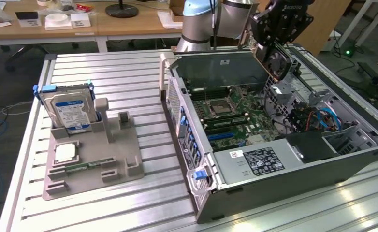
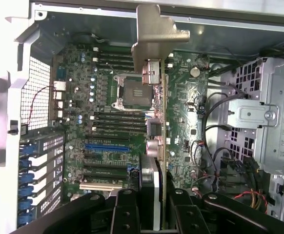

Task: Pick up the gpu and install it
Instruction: 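Insert the gpu into the slot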

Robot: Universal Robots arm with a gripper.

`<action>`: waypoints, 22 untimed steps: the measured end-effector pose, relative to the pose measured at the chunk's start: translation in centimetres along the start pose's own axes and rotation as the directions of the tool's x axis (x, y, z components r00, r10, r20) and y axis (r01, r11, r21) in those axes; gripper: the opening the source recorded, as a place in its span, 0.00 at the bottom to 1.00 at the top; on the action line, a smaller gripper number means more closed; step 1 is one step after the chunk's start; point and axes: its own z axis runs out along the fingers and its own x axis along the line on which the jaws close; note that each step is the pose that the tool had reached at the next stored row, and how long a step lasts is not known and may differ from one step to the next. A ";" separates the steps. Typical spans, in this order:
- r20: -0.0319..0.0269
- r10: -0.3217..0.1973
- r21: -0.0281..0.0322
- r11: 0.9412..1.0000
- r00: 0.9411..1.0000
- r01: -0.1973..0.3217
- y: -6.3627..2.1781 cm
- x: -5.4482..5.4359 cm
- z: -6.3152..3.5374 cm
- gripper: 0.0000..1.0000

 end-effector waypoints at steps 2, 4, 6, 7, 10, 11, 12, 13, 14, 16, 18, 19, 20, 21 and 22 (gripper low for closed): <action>0.000 -0.009 0.000 1.000 1.000 0.009 0.00 0.0 0.00 0.28; 0.000 -0.017 0.000 1.000 1.000 0.017 0.00 0.0 0.00 0.28; -0.001 -0.025 -0.001 1.000 1.000 0.025 -0.01 0.0 0.00 0.28; -0.001 -0.029 -0.001 1.000 1.000 0.029 -0.01 0.0 0.00 0.28; -0.001 -0.047 -0.001 0.999 0.999 0.047 -0.01 0.0 0.00 0.28; -0.001 -0.052 -0.002 0.999 0.999 0.052 -0.02 0.0 0.00 0.28; -0.002 -0.057 -0.002 0.998 0.998 0.057 -0.02 0.0 0.00 0.28; -0.002 -0.061 -0.002 0.998 0.998 0.061 -0.03 0.0 0.00 0.28; -0.002 -0.064 -0.002 0.998 0.998 0.064 -0.03 0.0 0.00 0.28; -0.002 -0.073 -0.002 0.997 0.997 0.073 -0.04 0.0 0.00 0.28; -0.002 -0.082 -0.003 0.997 0.997 0.082 -0.05 0.0 0.00 0.28; -0.002 -0.087 -0.003 0.996 0.996 0.087 -0.05 0.0 0.00 0.28; -0.003 -0.093 -0.003 0.996 0.996 0.093 -0.05 0.0 0.00 0.28; -0.003 -0.100 -0.003 0.995 0.995 0.100 -0.05 0.0 0.00 0.28; -0.003 -0.105 -0.003 0.994 0.994 0.105 -0.06 0.0 0.00 0.28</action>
